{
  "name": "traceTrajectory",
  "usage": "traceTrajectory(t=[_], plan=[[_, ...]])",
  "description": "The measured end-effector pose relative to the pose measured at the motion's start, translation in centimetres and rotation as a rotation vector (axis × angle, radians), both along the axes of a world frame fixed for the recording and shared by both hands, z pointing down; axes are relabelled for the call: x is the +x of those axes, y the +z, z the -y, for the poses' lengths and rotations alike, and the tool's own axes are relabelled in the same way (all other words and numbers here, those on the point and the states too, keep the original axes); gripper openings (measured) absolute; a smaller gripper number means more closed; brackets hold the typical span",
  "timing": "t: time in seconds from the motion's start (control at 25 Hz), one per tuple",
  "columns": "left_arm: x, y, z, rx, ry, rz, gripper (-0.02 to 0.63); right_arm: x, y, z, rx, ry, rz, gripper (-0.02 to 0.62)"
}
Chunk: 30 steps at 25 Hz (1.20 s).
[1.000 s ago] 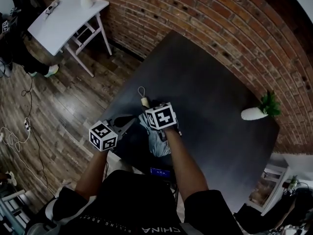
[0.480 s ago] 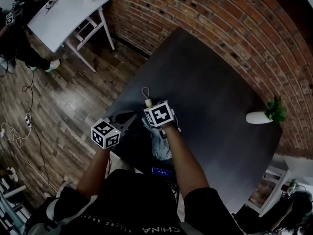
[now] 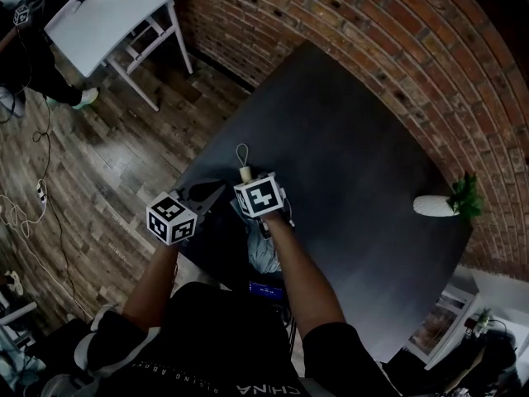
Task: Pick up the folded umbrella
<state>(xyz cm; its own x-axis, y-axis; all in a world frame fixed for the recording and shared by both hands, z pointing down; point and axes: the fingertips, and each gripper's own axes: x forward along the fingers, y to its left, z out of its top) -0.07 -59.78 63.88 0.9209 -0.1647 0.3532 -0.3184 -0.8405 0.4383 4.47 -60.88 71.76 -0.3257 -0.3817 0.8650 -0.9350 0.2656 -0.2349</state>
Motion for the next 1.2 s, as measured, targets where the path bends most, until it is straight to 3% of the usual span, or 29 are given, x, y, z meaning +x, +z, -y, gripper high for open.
traceTrajectory(t=[0.24, 0.68, 0.96, 1.2], plan=[[0.0, 0.2, 0.8, -0.006, -0.004, -0.002, 0.003, 0.6, -0.1, 0.2, -0.003, 0.027, -0.019, 0.174], [1.0, 1.5, 1.1, -0.037, 0.022, 0.004, 0.003, 0.9, -1.0, 0.4, 0.043, 0.057, 0.027, 0.166], [2.9, 0.4, 0.9, -0.027, 0.076, -0.016, 0.003, 4.0, -4.4, 0.2, 0.172, 0.176, 0.06, 0.164], [5.9, -2.0, -0.5, 0.013, 0.16, -0.045, 0.003, 8.0, -9.7, -0.4, 0.377, 0.287, 0.072, 0.164]])
